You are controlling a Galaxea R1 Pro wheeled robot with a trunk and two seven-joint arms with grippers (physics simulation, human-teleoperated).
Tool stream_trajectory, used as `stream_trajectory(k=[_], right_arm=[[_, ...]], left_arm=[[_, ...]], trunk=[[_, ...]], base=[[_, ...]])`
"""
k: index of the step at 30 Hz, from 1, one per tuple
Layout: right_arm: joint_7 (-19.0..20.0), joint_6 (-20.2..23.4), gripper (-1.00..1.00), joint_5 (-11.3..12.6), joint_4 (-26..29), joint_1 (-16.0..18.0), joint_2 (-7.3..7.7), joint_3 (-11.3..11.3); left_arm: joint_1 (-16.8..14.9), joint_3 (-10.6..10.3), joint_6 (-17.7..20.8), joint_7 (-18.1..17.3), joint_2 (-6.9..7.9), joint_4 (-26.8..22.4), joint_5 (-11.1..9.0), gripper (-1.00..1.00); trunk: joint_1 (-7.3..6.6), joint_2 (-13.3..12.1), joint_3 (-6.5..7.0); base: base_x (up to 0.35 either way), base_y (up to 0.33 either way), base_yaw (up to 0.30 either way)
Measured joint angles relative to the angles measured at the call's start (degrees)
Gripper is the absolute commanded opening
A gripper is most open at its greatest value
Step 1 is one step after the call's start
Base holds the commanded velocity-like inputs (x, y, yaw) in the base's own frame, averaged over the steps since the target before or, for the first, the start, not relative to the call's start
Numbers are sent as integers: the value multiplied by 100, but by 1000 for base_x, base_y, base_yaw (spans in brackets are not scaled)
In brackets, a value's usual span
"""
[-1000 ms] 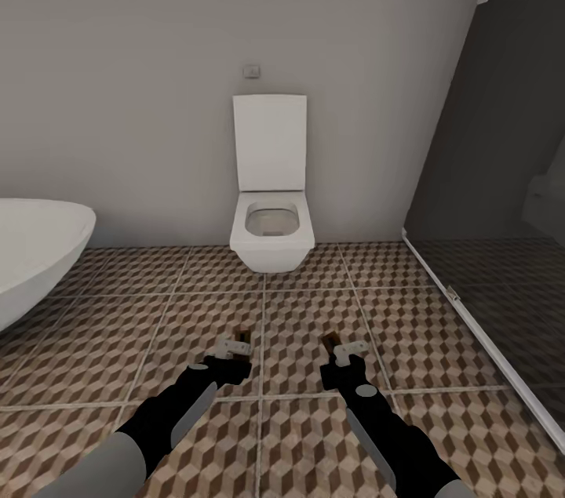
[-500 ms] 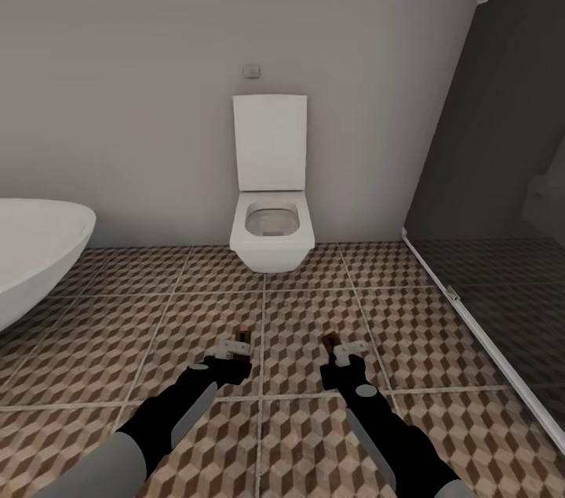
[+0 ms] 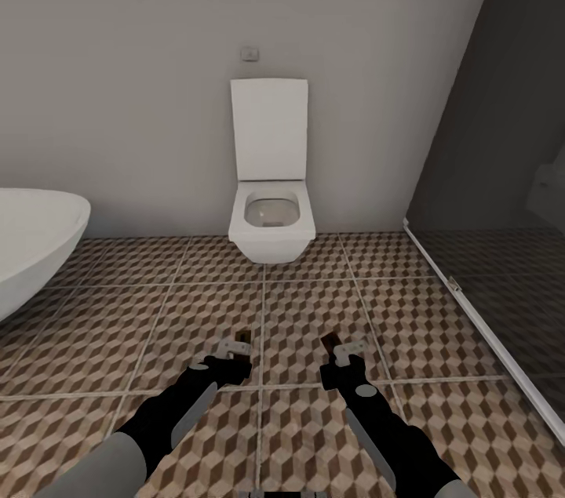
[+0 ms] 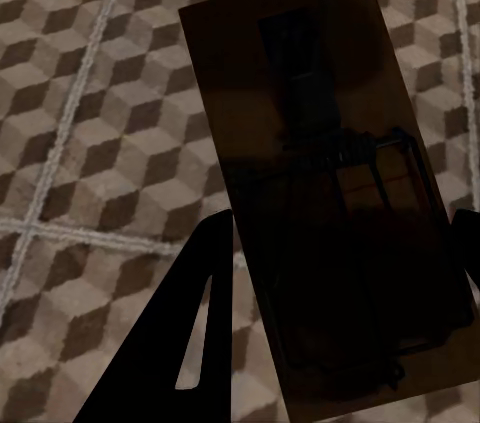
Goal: Take the four mousetraps from the cabinet in the bathroom and place them on the bathroom floor. Make sure all four end up on the same floor surface, and ensure that at least two of them are either under or directly next to the same bathroom sink.
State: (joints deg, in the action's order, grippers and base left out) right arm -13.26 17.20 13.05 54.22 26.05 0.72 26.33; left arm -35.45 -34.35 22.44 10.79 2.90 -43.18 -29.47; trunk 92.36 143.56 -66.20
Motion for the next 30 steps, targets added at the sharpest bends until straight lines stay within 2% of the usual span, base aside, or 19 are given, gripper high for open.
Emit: stream_trajectory(k=[13, 30], right_arm=[[0, 0, -100, 7, 0, 0, 0, 0], [-7, -5, -100, 4, -1, 0, 0, 10]], left_arm=[[0, 2, 14, 0, -7, 14, 0, -100], [0, 2, 18, 1, -8, 28, -1, -100]], trunk=[[-1, 0, 0], [-3, 0, 0]], base=[[13, 5, 0], [244, 187, 0]])
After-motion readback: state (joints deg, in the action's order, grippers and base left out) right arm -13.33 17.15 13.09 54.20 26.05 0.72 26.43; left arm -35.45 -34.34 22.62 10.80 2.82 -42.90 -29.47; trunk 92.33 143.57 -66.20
